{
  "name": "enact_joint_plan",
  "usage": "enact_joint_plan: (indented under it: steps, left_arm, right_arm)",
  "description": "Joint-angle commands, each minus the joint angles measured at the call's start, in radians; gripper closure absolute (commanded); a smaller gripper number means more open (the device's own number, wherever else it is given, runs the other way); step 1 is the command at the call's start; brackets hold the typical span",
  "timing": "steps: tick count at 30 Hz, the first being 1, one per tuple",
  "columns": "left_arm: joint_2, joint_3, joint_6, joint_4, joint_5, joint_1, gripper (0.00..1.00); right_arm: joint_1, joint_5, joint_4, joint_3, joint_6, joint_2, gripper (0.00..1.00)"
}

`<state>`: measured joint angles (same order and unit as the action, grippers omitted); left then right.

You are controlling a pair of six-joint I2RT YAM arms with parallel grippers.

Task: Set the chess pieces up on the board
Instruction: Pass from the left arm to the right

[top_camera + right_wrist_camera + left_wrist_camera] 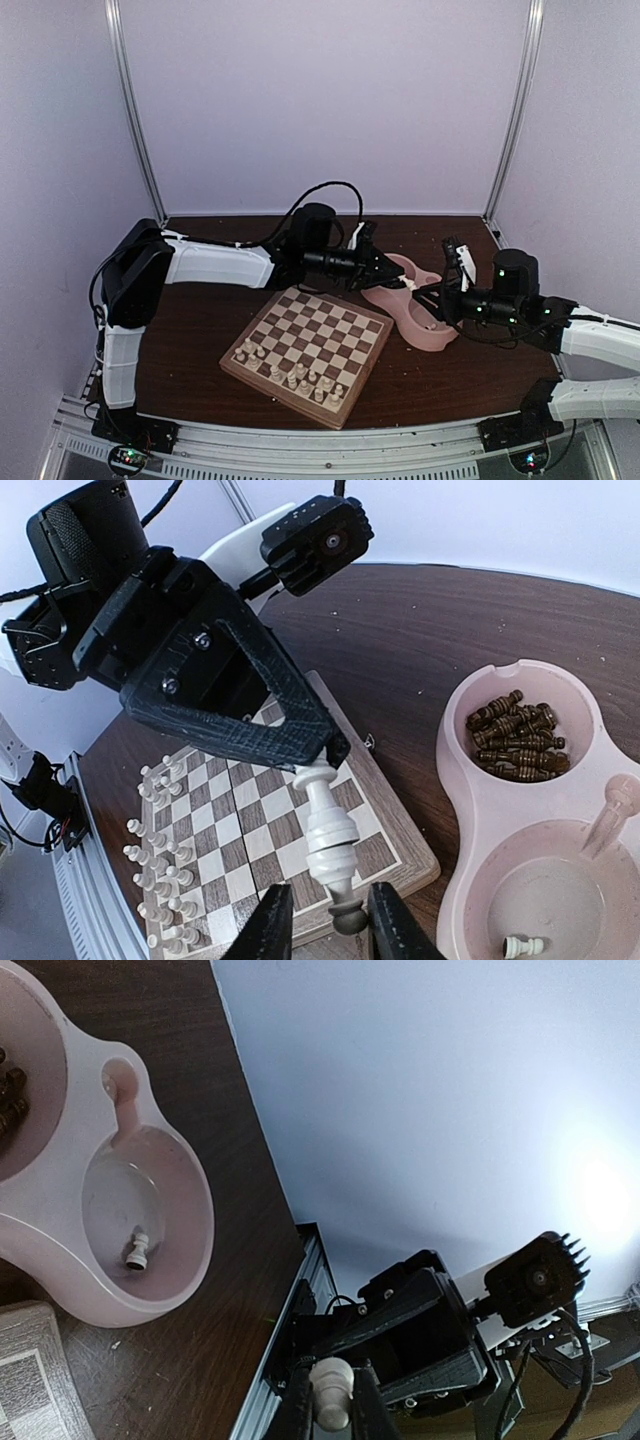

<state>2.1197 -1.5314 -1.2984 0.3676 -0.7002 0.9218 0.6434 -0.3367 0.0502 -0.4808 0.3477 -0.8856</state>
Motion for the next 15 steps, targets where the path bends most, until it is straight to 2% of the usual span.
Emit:
enact_joint_plan:
  steps: [1,7,15]
  left_arm:
    - [-0.038,0.005,-0.010,0.060,-0.018,-0.009,0.96]
    - [-0.038,0.001,-0.013,0.060,-0.018,-0.010,0.96]
    - [-0.064,0.001,0.007,0.041,-0.020,-0.031,0.99]
  right_arm:
    - [-0.004,-0.001,0.026,0.003,0.005,-0.001,0.75]
    - [-0.004,0.007,0.024,0.005,0.008,0.001,0.90]
    - [-0.005,0.053,0.007,0.007,0.006,0.009,0.94]
